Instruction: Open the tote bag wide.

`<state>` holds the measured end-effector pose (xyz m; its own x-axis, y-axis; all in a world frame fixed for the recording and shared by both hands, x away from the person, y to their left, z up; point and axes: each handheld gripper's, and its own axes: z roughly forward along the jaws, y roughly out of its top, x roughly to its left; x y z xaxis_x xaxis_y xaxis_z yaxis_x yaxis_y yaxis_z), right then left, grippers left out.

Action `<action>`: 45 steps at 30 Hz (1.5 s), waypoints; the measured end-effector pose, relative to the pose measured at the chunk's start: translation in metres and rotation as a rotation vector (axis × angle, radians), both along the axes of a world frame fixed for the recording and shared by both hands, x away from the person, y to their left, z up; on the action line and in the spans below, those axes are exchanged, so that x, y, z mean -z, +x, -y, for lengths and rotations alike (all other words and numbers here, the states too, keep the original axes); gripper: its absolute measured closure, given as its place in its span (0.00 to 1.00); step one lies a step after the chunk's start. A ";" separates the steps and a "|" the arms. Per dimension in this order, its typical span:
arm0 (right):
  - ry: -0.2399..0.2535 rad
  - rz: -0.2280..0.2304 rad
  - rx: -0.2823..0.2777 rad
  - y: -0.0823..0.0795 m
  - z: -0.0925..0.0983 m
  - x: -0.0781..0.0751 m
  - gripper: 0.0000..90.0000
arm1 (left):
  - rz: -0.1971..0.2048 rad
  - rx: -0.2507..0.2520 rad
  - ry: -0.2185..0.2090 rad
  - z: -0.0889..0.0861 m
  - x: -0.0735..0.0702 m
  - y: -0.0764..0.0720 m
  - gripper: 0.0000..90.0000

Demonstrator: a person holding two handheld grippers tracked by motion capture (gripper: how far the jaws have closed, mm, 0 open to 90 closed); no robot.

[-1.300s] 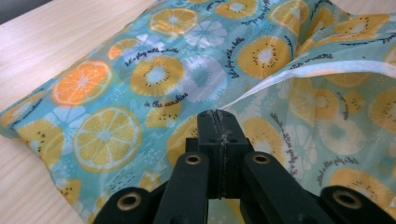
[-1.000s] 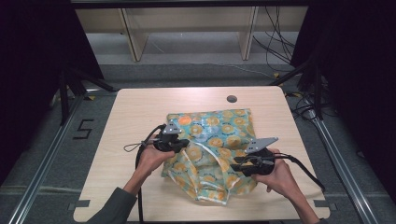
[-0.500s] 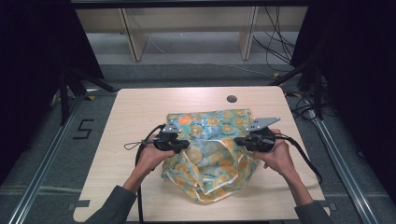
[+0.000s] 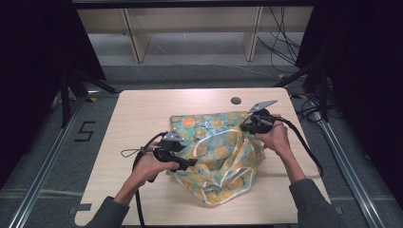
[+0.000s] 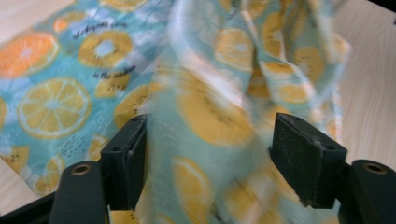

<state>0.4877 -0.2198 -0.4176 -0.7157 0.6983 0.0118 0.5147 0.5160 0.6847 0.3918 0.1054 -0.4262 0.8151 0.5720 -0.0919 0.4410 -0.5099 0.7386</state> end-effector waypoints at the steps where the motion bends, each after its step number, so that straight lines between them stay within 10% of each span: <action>1: -0.005 -0.008 0.003 0.001 0.000 0.000 1.00 | -0.004 -0.013 0.002 0.003 -0.001 -0.006 0.32; 6: -0.015 -0.002 0.010 0.003 -0.003 0.007 1.00 | 0.110 0.027 0.066 0.013 -0.006 -0.018 0.31; 16: -0.073 -0.017 -0.017 0.009 -0.003 0.013 1.00 | 0.261 0.031 -0.036 0.013 -0.031 -0.038 0.35; 21: -0.065 -0.046 0.007 0.008 -0.006 0.013 1.00 | 0.158 0.092 0.119 0.024 -0.026 -0.041 0.35; 31: -0.048 -0.032 0.008 0.008 -0.005 0.014 1.00 | 0.144 0.023 0.385 0.040 0.016 0.008 0.31; 36: -0.057 -0.043 -0.008 0.005 -0.005 0.012 1.00 | 0.127 0.016 0.382 0.037 0.027 0.028 0.54; 40: 0.019 -0.040 0.016 -0.002 -0.005 0.006 0.84 | 0.119 -0.002 0.326 0.030 0.030 0.038 0.87; 45: 0.141 -0.002 -0.003 -0.020 0.001 -0.014 0.72 | 0.094 -0.028 0.253 0.020 0.021 0.047 0.97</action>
